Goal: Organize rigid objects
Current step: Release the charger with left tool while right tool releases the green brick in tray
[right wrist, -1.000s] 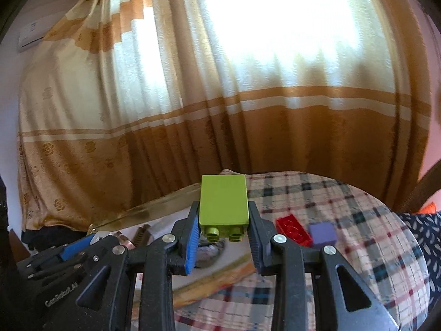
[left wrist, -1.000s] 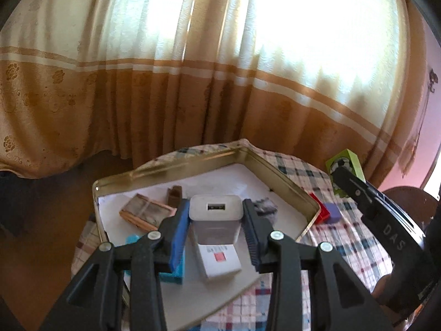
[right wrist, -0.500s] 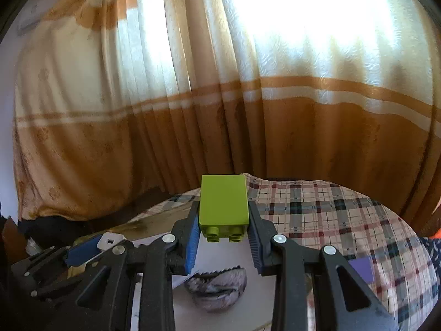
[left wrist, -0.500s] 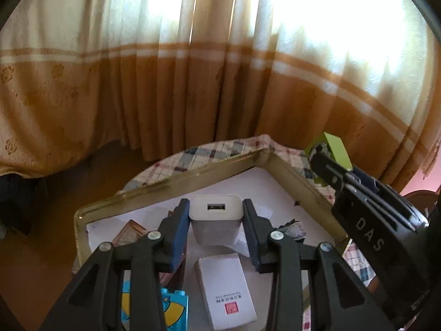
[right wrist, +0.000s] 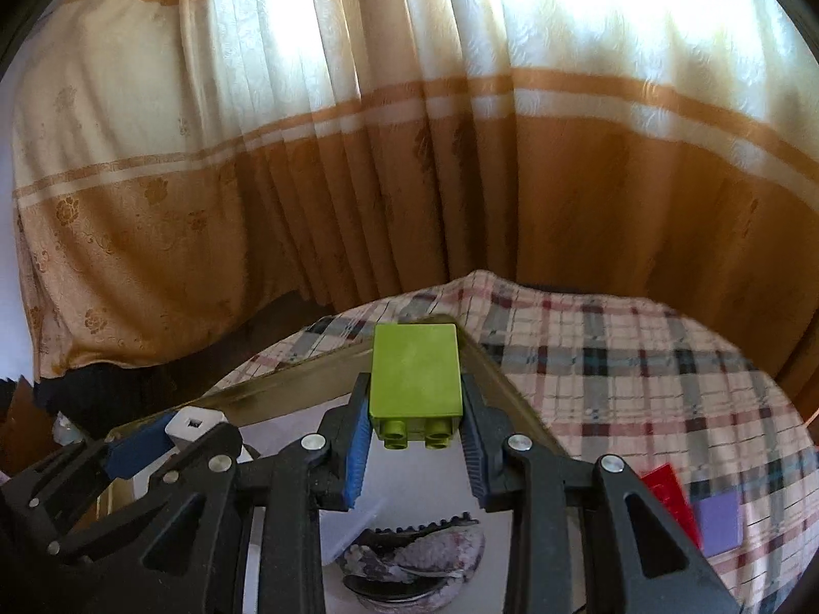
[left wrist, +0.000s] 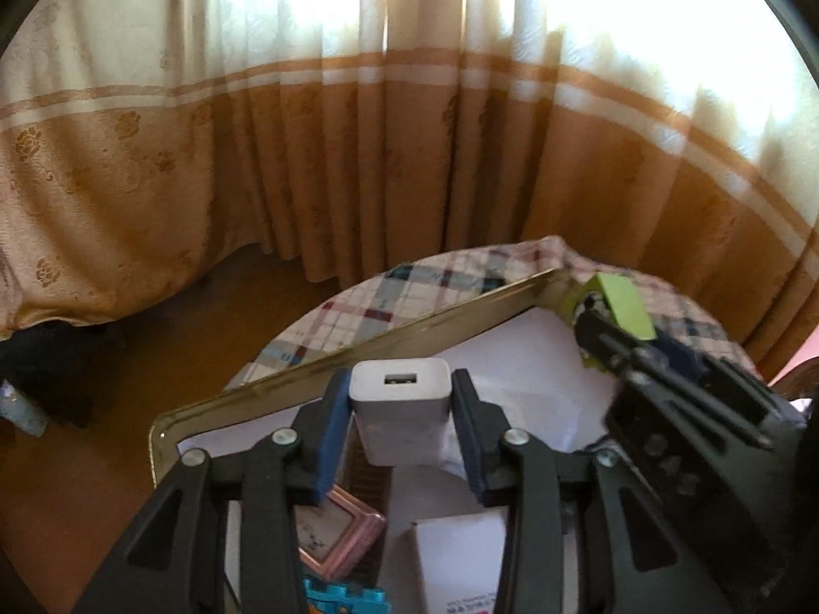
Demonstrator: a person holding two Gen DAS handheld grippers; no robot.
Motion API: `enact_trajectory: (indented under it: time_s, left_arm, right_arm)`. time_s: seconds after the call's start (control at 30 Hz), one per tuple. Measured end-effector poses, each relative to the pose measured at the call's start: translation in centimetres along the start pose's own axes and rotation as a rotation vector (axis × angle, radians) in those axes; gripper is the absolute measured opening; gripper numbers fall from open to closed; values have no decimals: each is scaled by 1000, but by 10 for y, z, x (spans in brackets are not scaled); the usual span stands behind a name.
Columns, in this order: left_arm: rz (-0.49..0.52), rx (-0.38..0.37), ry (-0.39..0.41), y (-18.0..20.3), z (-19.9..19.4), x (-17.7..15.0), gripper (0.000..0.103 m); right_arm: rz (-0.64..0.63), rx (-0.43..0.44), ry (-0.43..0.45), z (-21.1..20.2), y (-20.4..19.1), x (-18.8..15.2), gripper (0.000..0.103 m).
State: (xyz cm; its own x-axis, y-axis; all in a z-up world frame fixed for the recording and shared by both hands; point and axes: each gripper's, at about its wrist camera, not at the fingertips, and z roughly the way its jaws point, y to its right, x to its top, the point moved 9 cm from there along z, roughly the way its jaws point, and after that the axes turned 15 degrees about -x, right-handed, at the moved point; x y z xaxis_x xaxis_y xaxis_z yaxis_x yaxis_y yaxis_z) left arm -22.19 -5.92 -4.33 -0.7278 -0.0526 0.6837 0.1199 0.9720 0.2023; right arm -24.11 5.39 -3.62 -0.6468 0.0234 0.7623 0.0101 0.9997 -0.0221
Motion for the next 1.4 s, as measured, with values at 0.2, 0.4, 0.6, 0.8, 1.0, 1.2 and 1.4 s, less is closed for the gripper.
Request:
enact_trajectory:
  time_s: [0.2,0.4,0.6,0.8,1.0,1.2,1.4]
  left_arm:
    - [27,72,-49,0,6,-5,102]
    - [51,63,-2,13,-14,-7,102]
    - [14,-1,67,26,-36,-23,102]
    - [-15,-25,80,33,-41,-43,102]
    - [-26,-8,146,34,-50,-55,102]
    - [-19,46,221,29,-59,-59,102]
    - [7,112,283,26,-65,-66,102]
  right_arm:
    - [67,37,38,-12,10,3,83]
    - [148,21,111,-43,32,2,84]
    - [206,-33,207,-79,59,-13,86]
    - [206,-116,281,-102,83,-30,86]
    - [203,-211,373,-120,100,-44,87]
    - [184,-294,455,-132,108,-57,92]
    - [144,-309,452,-133,104,-59,92]
